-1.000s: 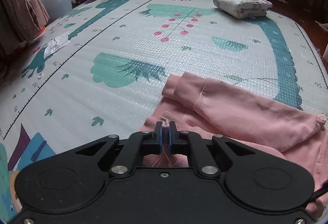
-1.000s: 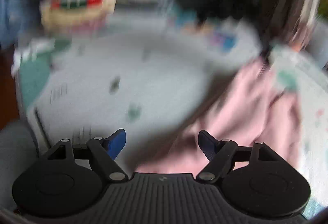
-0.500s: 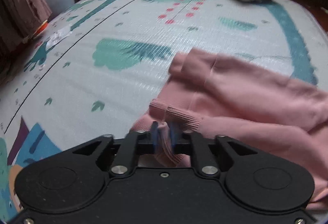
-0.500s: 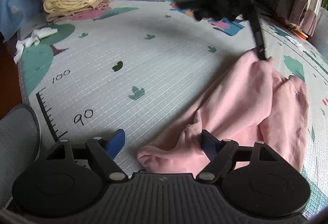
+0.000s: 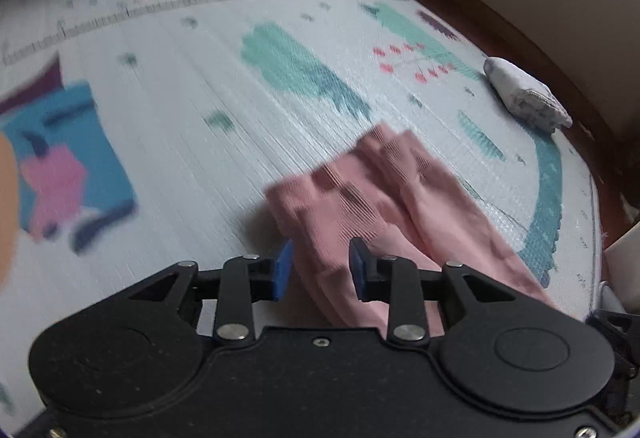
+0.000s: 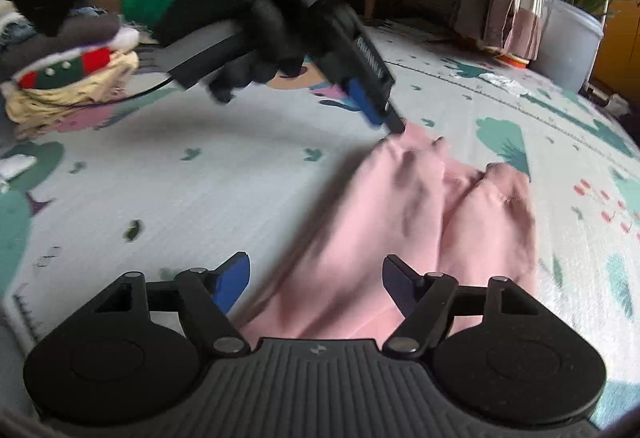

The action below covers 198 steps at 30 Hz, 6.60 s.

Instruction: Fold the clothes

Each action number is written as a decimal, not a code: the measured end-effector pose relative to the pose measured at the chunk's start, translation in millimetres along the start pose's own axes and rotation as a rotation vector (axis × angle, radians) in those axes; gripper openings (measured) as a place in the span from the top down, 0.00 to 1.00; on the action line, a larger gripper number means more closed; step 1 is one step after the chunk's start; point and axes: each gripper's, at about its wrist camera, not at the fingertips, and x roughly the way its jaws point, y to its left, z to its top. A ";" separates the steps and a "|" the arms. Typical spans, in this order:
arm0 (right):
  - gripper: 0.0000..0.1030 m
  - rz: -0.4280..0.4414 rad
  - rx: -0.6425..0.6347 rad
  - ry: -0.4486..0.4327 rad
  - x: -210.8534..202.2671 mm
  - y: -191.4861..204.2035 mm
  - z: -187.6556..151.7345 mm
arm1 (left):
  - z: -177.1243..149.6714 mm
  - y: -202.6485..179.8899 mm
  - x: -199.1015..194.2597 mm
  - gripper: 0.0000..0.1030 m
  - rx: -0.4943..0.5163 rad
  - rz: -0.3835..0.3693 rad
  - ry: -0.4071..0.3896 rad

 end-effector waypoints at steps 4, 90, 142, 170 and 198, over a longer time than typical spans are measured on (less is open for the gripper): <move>0.29 0.002 0.001 0.054 21.8 -8.4 -5.0 | 1.2 -13.0 5.7 0.96 0.065 -0.053 -0.024; 0.49 0.410 0.230 0.158 -36.0 -161.9 -82.2 | 68.0 -58.7 57.3 0.89 -0.312 0.027 0.000; 0.57 0.369 0.250 0.141 -64.4 -156.0 -103.7 | 28.8 -85.6 58.0 0.94 -0.035 0.021 -0.052; 0.86 0.295 0.047 0.079 -62.4 -137.9 -88.1 | -27.8 -155.9 57.4 0.77 0.451 -0.074 0.051; 0.52 0.338 0.101 0.139 -76.6 -152.8 -86.8 | -189.2 -142.8 -66.9 0.66 -0.122 -0.013 0.049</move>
